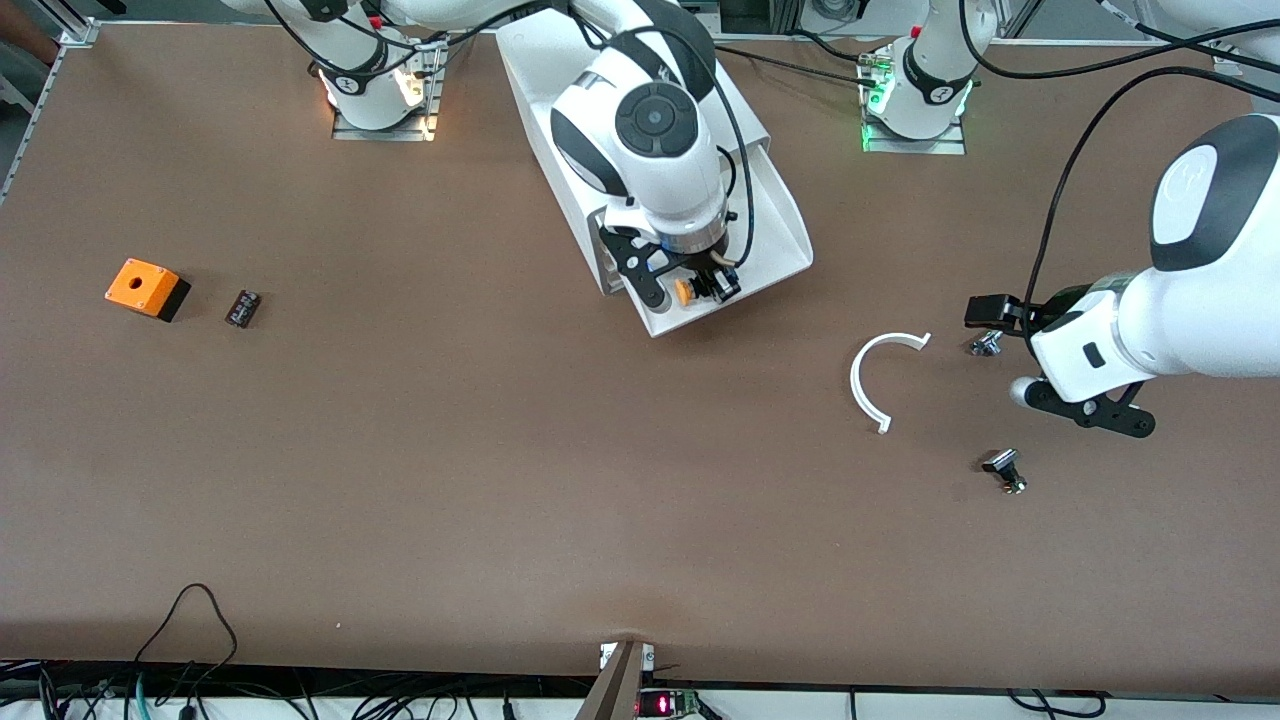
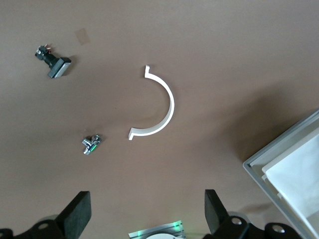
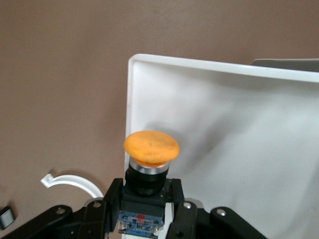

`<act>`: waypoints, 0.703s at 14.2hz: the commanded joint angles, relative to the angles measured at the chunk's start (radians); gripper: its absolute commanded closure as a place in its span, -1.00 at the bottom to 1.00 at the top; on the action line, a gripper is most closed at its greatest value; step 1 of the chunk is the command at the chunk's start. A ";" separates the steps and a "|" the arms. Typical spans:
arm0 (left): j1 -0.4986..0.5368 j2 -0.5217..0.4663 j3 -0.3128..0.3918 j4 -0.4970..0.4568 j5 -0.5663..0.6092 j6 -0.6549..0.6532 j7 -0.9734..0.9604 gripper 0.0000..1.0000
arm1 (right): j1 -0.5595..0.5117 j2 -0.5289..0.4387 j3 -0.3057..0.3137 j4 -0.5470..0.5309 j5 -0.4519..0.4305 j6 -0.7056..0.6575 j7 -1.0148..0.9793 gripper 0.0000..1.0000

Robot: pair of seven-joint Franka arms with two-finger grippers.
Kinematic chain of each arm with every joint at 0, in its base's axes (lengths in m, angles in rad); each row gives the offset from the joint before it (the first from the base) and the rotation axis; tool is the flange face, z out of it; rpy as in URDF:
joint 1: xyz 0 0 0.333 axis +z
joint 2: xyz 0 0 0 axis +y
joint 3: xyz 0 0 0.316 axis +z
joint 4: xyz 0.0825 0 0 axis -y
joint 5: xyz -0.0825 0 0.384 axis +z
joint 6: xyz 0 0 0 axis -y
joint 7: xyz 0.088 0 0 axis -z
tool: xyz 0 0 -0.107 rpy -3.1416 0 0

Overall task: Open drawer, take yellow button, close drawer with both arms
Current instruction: 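Lift the button out with the right gripper while the left gripper withdraws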

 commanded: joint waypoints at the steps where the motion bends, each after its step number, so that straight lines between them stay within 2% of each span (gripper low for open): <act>1: -0.008 0.012 -0.008 0.024 0.024 0.008 -0.057 -1.00 | -0.024 -0.059 0.000 0.001 -0.001 -0.051 -0.056 1.00; 4: -0.011 0.010 -0.008 0.018 0.027 0.053 -0.068 -1.00 | -0.100 -0.107 -0.001 0.001 0.057 -0.129 -0.240 1.00; 6: -0.026 0.007 -0.008 -0.026 0.022 0.118 -0.117 -1.00 | -0.168 -0.137 -0.001 0.001 0.077 -0.187 -0.387 1.00; 10: -0.063 0.006 -0.028 -0.106 0.014 0.217 -0.365 -1.00 | -0.309 -0.183 -0.010 -0.007 0.123 -0.307 -0.720 1.00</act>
